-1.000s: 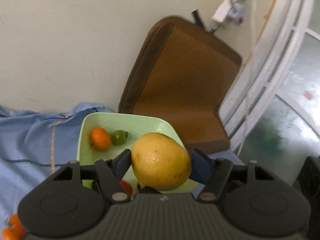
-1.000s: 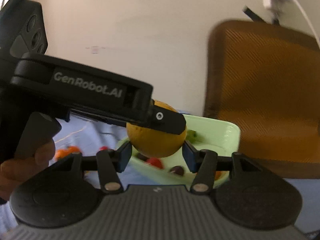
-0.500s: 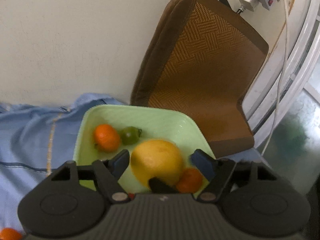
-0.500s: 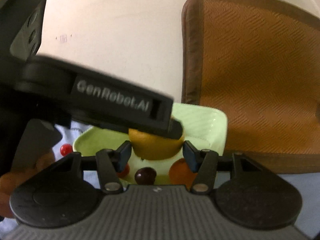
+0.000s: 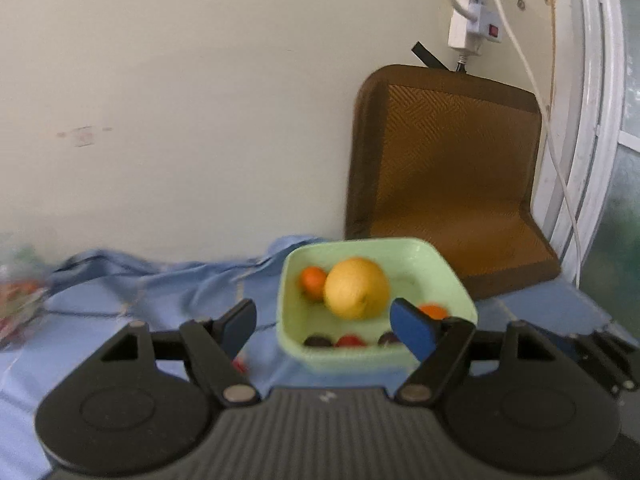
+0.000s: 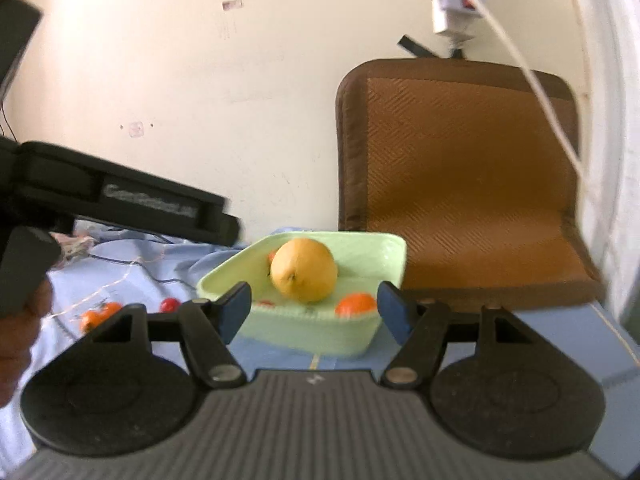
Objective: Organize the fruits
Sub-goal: 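Carry the pomelo into the green basket and open both tools, then withdraw both tools from the basket back toward the remaining fruit, then move the left tool toward the green tomato and the right tool toward an orange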
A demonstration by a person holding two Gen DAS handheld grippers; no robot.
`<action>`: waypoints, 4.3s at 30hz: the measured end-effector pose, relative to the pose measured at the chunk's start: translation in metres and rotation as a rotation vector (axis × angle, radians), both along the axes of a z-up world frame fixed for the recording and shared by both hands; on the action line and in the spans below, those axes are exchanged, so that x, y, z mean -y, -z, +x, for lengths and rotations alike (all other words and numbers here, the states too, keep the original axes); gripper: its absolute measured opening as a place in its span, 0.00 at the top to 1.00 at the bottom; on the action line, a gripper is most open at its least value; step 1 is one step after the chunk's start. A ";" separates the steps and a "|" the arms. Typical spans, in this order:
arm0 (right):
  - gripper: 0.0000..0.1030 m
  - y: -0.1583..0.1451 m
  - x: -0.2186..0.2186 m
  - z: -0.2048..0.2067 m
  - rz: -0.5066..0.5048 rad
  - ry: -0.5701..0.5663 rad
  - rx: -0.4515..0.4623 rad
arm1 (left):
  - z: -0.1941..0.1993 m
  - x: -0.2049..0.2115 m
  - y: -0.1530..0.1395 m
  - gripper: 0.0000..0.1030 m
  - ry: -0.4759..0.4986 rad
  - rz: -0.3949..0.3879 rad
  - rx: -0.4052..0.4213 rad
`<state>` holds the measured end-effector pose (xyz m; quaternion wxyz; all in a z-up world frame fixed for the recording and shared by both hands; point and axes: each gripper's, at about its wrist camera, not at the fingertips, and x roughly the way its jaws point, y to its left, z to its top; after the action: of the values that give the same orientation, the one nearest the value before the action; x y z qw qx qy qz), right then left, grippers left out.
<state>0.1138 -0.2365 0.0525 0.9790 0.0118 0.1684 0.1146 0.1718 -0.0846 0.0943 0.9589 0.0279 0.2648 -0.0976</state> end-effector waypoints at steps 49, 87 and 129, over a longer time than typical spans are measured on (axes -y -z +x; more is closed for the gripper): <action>0.23 0.039 0.002 -0.069 0.068 0.274 -0.221 | -0.160 -0.098 0.079 0.14 0.134 -0.238 0.085; 0.11 0.025 0.006 -0.099 0.224 -0.090 -0.084 | -0.141 -0.083 0.087 0.12 -0.160 0.006 -0.025; 0.11 0.021 -0.001 -0.101 0.182 -0.080 -0.075 | -0.131 -0.105 0.083 0.28 -0.037 -0.114 -0.044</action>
<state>0.0128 -0.2355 0.0313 0.9614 0.0985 0.1943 0.1679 0.0410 0.0203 0.0112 0.9546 -0.0336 0.2801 -0.0955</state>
